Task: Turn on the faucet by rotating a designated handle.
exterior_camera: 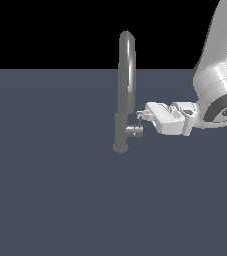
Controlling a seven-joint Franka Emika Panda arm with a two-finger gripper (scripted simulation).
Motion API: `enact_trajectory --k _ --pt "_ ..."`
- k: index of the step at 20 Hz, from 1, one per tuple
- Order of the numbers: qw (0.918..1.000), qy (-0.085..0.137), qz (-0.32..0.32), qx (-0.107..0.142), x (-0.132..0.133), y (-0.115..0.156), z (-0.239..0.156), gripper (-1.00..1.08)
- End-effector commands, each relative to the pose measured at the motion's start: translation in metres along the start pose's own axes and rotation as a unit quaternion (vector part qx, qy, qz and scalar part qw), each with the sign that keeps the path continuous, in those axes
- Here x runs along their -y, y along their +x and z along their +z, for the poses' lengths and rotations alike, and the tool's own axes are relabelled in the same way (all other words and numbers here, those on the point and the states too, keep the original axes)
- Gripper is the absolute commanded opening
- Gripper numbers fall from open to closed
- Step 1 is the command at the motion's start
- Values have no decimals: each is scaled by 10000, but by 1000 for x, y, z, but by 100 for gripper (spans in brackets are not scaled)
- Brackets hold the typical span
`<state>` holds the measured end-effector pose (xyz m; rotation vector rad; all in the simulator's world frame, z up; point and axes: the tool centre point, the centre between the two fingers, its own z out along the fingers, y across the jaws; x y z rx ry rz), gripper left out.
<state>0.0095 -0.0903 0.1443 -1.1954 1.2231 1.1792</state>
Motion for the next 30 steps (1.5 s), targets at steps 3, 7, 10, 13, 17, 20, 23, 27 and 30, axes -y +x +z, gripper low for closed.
enact_trajectory --k 3,7,10,13,17,20,23,27,30 --pt "10000 -33 30 31 -18 -1 0 -100" --pt "10000 -16 -21 9 -17 -1 0 -100" --pt "10000 -23 -4 17 -29 5 0 -100" --pt "10000 -31 13 26 -41 11 0 -100" --pt "10000 -22 -93 -2 -38 6 0 -100" --pt "10000 -29 -39 14 -51 23 0 -100" --pt "10000 -36 15 29 -64 41 0 -100" --pt "9999 -46 -119 22 -56 33 0 -100" --pt "10000 -43 -56 27 -60 52 0 -100"
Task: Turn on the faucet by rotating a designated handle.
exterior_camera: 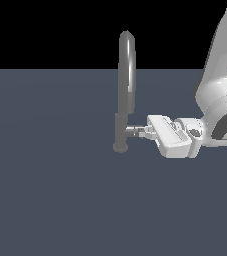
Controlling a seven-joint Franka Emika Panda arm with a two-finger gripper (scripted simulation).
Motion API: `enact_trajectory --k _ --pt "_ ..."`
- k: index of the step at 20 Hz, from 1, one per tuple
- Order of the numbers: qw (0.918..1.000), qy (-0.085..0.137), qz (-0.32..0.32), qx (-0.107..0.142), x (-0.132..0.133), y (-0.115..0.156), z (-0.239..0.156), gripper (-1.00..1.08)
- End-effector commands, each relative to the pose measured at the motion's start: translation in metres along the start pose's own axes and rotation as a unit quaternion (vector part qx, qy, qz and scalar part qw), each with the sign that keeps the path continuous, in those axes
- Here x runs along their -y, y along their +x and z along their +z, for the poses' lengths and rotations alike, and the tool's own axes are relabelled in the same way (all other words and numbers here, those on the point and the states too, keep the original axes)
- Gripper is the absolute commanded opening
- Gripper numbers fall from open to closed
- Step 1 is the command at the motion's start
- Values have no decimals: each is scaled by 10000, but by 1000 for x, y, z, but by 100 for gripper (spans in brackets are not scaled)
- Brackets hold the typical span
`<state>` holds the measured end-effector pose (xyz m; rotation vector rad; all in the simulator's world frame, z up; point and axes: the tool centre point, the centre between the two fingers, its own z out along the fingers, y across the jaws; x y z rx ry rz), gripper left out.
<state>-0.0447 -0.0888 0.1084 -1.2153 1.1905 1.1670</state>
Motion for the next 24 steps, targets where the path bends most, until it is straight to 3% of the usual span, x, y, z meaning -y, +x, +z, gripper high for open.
enact_trajectory --k 1,5,6,17,18,19,24 --pt "9999 18 124 1 -8 23 0 -100" --pt "9998 22 185 6 -13 41 0 -100" --pt "10000 -8 -8 18 -2 18 0 -100" --pt "9998 20 176 7 2 67 0 -100" --pt "9998 20 176 7 2 67 0 -100" --pt "10000 -37 -48 62 11 37 -2 -100" --pt "10000 -17 33 43 17 55 -1 -100"
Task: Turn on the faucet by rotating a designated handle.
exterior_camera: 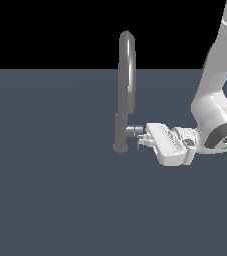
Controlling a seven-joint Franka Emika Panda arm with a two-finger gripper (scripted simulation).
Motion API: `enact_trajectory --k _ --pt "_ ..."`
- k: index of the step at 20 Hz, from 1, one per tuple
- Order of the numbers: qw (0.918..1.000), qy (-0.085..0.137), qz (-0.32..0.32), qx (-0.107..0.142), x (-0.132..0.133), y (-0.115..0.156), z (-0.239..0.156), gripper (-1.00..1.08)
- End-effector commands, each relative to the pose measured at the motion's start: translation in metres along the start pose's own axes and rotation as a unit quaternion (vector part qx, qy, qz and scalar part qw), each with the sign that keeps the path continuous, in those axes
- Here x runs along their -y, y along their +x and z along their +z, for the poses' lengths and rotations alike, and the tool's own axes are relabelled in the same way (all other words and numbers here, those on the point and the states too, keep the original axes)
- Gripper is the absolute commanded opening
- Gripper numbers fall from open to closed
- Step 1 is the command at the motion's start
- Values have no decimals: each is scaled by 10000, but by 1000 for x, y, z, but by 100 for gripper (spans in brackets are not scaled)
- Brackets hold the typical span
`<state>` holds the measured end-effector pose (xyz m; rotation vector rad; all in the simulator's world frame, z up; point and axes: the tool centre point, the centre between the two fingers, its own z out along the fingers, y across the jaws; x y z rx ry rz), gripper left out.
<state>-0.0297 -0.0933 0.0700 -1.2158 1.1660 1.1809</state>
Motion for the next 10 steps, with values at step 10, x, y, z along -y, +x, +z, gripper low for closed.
enact_trajectory --k 10 --pt "9997 89 203 -78 14 45 3 -100"
